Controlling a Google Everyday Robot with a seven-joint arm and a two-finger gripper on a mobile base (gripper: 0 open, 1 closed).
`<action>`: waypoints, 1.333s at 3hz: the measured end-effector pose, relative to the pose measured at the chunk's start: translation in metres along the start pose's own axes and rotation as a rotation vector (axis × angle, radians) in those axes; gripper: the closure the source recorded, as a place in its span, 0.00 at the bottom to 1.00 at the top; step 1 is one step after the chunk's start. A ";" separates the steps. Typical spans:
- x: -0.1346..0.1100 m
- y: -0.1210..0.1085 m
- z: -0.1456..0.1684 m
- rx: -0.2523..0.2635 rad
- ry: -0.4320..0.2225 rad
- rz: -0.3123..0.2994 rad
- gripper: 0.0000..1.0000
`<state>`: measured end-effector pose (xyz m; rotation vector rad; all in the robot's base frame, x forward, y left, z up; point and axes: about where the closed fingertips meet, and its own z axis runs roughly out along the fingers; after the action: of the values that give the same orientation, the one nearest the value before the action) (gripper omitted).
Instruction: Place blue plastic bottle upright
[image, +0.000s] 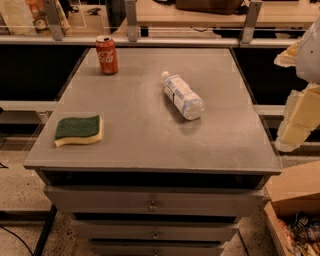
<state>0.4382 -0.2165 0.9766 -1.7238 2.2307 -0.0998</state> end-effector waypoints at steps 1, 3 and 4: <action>-0.001 0.000 0.000 0.002 -0.002 0.000 0.00; -0.058 -0.041 0.052 -0.062 -0.042 0.054 0.00; -0.094 -0.065 0.083 -0.097 -0.058 0.126 0.00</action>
Offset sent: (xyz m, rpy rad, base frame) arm 0.0638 0.0580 -0.0292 0.0690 0.0719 -0.0107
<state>0.5436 -0.1331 0.9339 -1.6063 2.3294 0.0882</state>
